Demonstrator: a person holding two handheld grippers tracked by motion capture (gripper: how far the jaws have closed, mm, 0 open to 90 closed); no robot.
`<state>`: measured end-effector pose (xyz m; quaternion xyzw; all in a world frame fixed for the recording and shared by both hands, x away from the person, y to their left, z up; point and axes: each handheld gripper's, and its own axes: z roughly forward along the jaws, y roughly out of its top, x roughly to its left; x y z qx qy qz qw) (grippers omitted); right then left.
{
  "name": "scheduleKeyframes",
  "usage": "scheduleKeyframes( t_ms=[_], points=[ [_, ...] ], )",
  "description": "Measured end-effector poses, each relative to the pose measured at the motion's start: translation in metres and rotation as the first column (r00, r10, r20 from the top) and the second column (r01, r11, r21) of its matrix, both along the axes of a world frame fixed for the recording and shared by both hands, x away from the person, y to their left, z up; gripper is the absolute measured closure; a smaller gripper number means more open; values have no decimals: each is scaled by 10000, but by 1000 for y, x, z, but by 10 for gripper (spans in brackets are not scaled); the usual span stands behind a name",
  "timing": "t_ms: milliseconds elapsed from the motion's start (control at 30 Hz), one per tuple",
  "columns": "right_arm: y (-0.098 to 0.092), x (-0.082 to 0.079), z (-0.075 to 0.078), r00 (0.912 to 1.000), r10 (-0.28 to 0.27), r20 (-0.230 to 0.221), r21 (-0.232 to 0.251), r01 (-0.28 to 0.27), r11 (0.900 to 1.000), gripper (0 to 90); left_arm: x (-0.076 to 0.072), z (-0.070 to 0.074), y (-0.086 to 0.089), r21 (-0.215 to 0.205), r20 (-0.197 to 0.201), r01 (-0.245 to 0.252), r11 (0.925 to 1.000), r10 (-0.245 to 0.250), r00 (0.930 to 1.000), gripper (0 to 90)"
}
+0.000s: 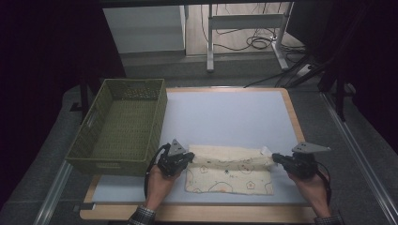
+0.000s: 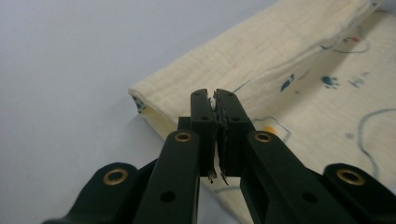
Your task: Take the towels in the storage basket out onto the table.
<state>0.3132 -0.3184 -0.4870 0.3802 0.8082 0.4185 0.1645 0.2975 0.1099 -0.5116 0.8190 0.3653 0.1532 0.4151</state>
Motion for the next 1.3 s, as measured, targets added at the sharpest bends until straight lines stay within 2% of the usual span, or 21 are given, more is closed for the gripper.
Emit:
scheduleKeyframes(
  t_ms=[133, 233, 367, 467, 567, 700, 767, 867, 900, 933, 1000, 1133, 1300],
  points=[
    [0, -13, 1, 9997, 232, -16, 160, -232, 9996, 890, -14, 0, 4, -49, 119, 164, 9999, -164, 9998, 867],
    [3, -22, -1, 9990, 433, -58, 92, -432, 9990, 890, -21, -3, 7, -76, 63, 222, 9997, -221, 9997, 867],
    [5, -33, -4, 9981, 610, -122, 109, -609, 9981, 889, -30, -9, 11, -303, -42, 312, 9991, -314, 9995, 867],
    [4, -40, -9, 9972, 711, -235, 238, -705, 9972, 889, -38, -15, 13, -657, -134, 403, 9970, -413, 9991, 867],
    [3, -48, -15, 9965, 763, -327, 195, -757, 9969, 887, -46, -18, 13, -575, -93, 523, 9970, -530, 9986, 867],
    [-1, -57, -18, 9958, 827, -384, 352, -814, 9961, 886, -54, -17, 15, -680, -23, 578, 9960, -581, 9983, 866],
    [-3, -62, -18, 9955, 852, -409, 427, -834, 9956, 885, -57, -17, 16, -796, -72, 631, 9948, -639, 9979, 863],
    [-6, -67, -20, 9928, 1032, -615, 579, -997, 9933, 869, -61, -20, 16, -742, -239, 776, 9942, -796, 9965, 849],
    [-8, -69, -22, 9914, 1092, -718, 579, -1052, 9928, 800, -62, -21, 17, -832, -381, 931, 9922, -965, 9946, 768],
    [-8, -69, -22, 9914, 1092, -718, 579, -1052, 9928, 800, -63, -21, 18, -963, -449, 1000, 9903, -1047, 9935, 768],
    [-11, -73, -23, 9914, 1066, -755, 710, -1013, 9923, 775, -67, -20, 21, -1060, -469, 945, 9899, -999, 9939, 641],
    [-25, -73, -17, 9961, 670, -581, 681, -630, 9957, 734, -68, -15, 28, -1064, -467, 739, 9916, -793, 9958, 499],
    [-27, -67, -11, 9981, 465, -396, 517, -444, 9977, 707, -54, -12, 26, -894, -414, 425, 9951, -464, 9981, 475]
  ],
)
